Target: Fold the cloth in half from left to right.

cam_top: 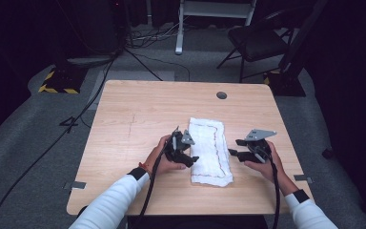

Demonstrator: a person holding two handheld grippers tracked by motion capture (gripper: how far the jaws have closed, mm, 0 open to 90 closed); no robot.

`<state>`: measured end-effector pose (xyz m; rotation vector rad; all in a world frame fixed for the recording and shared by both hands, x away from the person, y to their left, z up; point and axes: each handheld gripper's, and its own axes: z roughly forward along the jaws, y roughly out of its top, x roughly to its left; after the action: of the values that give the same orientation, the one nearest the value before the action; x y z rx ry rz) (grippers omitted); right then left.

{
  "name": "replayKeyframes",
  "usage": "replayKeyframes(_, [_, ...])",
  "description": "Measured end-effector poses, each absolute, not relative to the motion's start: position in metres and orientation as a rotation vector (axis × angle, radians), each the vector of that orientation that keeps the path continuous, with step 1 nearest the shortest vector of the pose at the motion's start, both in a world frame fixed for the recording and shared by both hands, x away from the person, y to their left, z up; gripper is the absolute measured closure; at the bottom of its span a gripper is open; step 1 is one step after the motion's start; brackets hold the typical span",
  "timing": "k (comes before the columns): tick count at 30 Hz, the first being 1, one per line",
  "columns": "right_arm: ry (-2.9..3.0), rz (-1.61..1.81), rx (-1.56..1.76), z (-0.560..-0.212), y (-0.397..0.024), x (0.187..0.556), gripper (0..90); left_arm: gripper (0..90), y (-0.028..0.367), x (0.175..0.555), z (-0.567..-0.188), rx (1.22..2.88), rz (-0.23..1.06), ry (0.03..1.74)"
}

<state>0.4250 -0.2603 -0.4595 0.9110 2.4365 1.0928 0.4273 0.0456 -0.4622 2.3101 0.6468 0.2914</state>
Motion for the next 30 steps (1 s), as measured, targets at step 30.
replayKeyframes(30, [2.423, 0.935, 1.140, -0.488, -0.210, 0.551, 45.8, 23.9, 0.029, 0.551, -0.494, 2.247, 0.354, 0.974])
